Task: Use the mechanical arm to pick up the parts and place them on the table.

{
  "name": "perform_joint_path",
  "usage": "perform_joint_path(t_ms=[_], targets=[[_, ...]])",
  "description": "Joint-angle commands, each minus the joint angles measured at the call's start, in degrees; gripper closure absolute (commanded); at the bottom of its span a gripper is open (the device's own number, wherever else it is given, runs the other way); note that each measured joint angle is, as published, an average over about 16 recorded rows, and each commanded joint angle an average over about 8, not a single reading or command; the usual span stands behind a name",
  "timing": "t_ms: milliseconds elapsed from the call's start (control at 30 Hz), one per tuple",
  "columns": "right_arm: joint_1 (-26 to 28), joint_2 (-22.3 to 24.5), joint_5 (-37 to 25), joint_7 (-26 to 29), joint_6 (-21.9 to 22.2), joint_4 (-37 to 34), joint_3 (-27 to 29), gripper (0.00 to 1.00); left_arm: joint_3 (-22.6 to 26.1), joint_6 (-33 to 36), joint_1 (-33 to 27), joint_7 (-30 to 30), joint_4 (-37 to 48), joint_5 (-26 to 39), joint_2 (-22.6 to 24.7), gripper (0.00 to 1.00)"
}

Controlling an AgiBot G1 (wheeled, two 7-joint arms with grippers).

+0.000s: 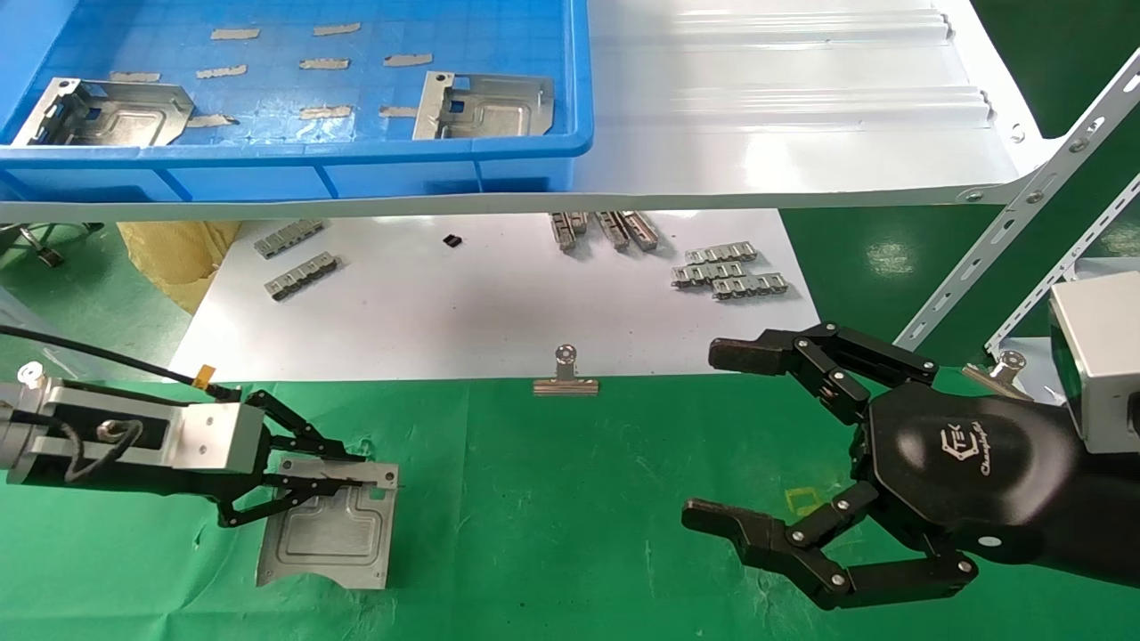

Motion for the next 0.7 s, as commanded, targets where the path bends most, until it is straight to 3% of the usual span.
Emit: perform_joint_path(t_ms=[33,333,700], targets=[[0.0,0.0,0.0,0.0,0.0,0.0,0.0,0.0,0.63,0.12,-0.41,0.77,1.74,0.83,0.83,0.0],[0.0,0.0,0.0,0.0,0.0,0.0,0.0,0.0,0.28,0.11,-1.14,3.89,6.58,0.26,1.69,0.0],[0.0,0.0,0.0,0.0,0.0,0.0,0.0,0.0,-3.14,3.08,0.32,-5.52,7.06,-6.85,-1.08,0.0]])
